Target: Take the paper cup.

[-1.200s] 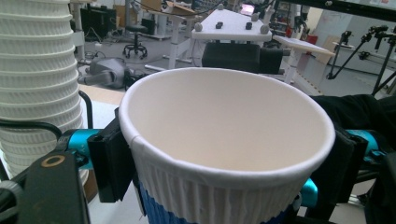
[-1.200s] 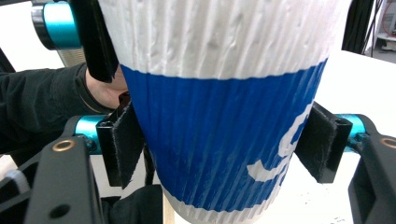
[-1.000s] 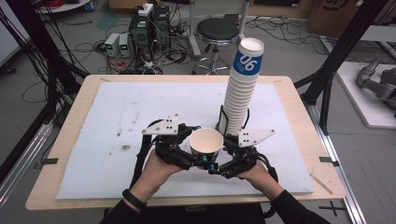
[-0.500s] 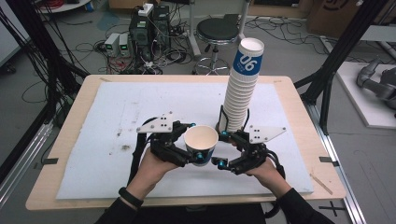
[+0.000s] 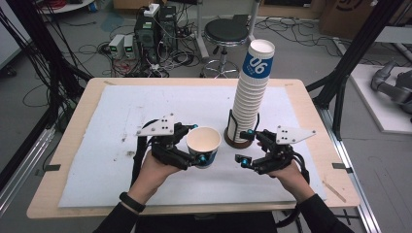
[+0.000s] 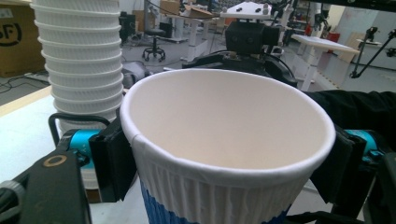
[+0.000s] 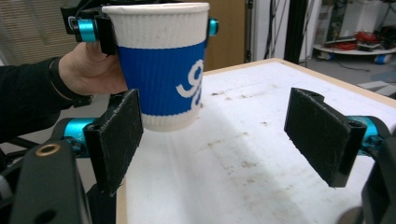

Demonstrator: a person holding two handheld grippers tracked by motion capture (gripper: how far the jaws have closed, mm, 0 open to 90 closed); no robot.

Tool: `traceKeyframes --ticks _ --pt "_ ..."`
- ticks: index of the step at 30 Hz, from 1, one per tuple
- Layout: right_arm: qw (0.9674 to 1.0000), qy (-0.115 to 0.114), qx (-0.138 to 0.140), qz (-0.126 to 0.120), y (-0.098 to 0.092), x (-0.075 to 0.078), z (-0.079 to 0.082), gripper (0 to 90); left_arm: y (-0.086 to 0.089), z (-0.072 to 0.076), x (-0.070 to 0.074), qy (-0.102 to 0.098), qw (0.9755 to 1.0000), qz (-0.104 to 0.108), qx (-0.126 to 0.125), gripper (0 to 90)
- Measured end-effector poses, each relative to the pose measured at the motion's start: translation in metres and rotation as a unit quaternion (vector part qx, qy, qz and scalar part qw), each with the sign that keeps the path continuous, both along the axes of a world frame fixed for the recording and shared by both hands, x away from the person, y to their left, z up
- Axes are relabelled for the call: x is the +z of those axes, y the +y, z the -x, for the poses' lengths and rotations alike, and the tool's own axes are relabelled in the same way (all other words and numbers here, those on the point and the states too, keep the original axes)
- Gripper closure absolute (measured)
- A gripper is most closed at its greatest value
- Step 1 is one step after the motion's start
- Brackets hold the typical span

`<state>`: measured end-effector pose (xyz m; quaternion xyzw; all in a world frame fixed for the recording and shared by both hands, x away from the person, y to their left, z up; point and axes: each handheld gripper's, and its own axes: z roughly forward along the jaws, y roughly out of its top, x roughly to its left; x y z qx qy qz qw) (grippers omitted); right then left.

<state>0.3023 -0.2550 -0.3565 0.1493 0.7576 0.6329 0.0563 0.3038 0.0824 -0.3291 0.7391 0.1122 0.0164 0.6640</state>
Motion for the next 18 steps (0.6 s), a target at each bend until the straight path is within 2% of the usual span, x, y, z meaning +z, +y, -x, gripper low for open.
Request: traceKeyframes --ticks 8,11,18 --pt "0.9996 -0.003 -0.026 0.005 -0.023 0.000 -0.001 20.0 0.011 0.001 -0.001 -0.004 1.0000 -0.005 0.006 21.7" --pt "0.9992 -0.005 -0.039 0.009 -0.030 0.001 -0.001 20.0 0.016 0.001 -0.001 -0.014 0.9997 -0.017 0.014 21.7" --pt "0.9984 -0.009 -0.053 0.013 -0.041 0.002 0.001 19.1 0.024 0.001 -0.001 -0.019 0.9994 -0.017 0.025 21.6"
